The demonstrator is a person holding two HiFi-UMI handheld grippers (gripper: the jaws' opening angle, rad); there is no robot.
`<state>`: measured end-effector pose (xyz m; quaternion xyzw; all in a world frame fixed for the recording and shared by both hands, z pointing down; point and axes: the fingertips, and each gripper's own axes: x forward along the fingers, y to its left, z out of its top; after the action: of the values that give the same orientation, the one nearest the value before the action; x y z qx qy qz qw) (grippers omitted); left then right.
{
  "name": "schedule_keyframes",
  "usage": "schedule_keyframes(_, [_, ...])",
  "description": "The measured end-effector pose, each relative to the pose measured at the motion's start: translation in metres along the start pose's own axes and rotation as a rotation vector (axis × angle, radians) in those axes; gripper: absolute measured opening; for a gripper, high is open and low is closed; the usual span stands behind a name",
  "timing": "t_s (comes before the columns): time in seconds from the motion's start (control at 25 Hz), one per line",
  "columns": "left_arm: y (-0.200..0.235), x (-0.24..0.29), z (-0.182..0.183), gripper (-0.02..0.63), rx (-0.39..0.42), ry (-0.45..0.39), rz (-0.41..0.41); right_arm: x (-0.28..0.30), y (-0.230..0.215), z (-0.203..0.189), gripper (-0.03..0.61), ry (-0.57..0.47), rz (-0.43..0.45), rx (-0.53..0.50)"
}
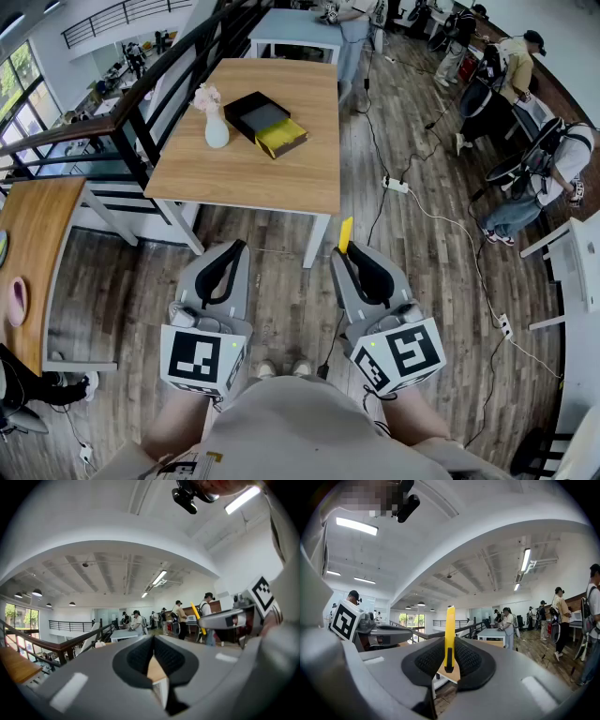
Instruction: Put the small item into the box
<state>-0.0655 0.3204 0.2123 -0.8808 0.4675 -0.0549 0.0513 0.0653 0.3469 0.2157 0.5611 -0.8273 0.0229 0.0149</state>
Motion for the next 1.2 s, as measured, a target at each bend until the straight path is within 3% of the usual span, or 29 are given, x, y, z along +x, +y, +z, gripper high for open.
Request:
schedule_keyframes(0.44, [-0.012, 0.005, 0.001, 0.003, 0.001, 0.010, -0.004, -0.015, -0.018, 0.000, 0.064, 0.000, -0.032, -0.032])
schedule_keyframes(1.2, [-0.040, 0.014, -0.014, 0.003, 0.002, 0.057, -0.003, -0.020, -0.045, -0.020, 0.063, 0.036, 0.002, -0.022])
